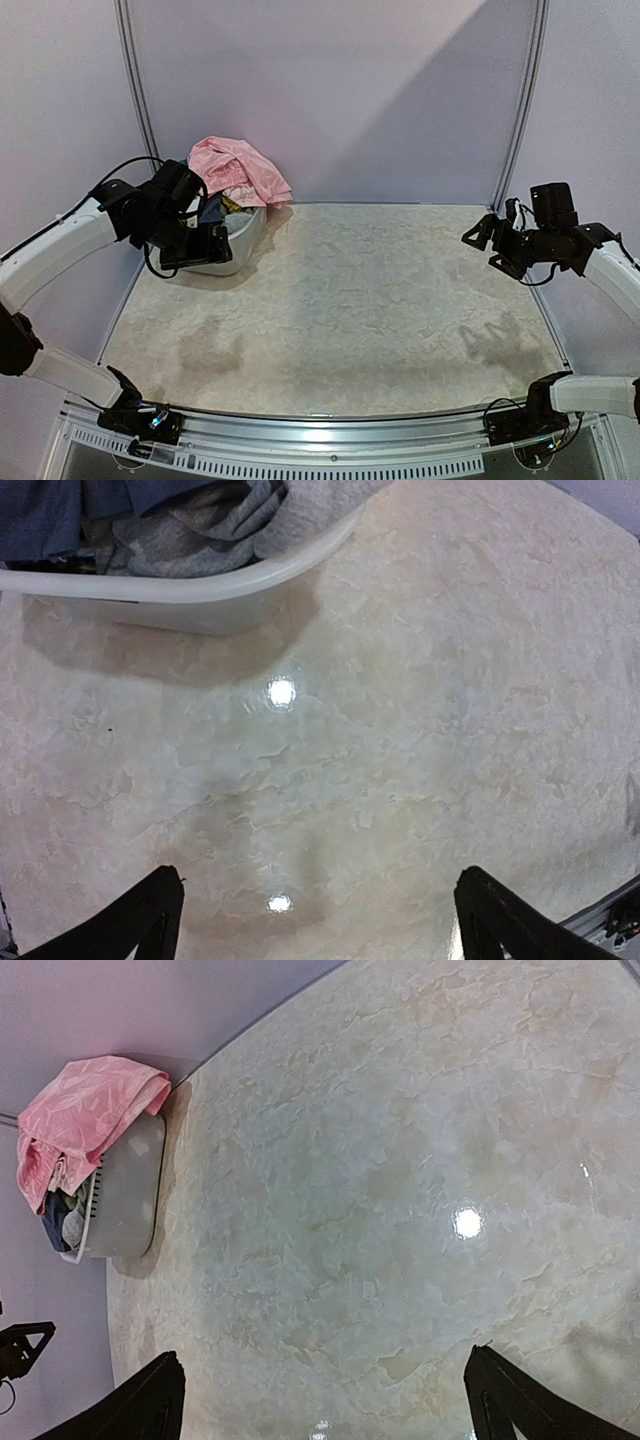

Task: Fold and stack the mixed laundry pile
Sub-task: Pick up the crumpled shorts and place them in the bin.

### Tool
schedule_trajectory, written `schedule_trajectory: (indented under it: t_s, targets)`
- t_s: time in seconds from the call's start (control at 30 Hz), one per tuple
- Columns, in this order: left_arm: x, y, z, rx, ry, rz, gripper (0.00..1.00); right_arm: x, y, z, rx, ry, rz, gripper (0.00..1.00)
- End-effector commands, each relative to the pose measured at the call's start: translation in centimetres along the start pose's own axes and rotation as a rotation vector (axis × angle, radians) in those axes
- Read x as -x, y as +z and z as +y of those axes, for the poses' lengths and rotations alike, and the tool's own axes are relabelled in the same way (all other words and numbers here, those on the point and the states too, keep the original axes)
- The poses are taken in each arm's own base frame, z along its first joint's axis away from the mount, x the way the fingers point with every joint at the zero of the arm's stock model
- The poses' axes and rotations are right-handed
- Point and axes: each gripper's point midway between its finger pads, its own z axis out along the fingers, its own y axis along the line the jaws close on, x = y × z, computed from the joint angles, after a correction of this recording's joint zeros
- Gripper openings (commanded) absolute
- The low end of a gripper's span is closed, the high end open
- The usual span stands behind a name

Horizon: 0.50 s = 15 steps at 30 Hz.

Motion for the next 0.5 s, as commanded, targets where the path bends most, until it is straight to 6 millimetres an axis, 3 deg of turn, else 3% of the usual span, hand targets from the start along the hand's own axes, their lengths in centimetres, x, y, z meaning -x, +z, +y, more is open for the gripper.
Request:
schedule_trajectory:
  t_s: [0.0, 0.23, 0.47]
  targets:
    - [-0.1, -0.5, -0.5, -0.004, 0.000, 0.001, 0.97, -0.4, -1.0, -0.3, -0.038, -0.021, 0.011, 0.99]
    - [1.6, -2.0, -0.8, -0.002, -0.001, -0.052, 0.97, -2.6, -1.1, -1.9, -0.104, 0.037, 0.099, 0.99]
    - [4.2, -3.4, -1.2, 0.032, 0.056, -0.094, 0.97, -4.6, -1.2, -1.9, -0.027, 0.128, 0.104, 0.99]
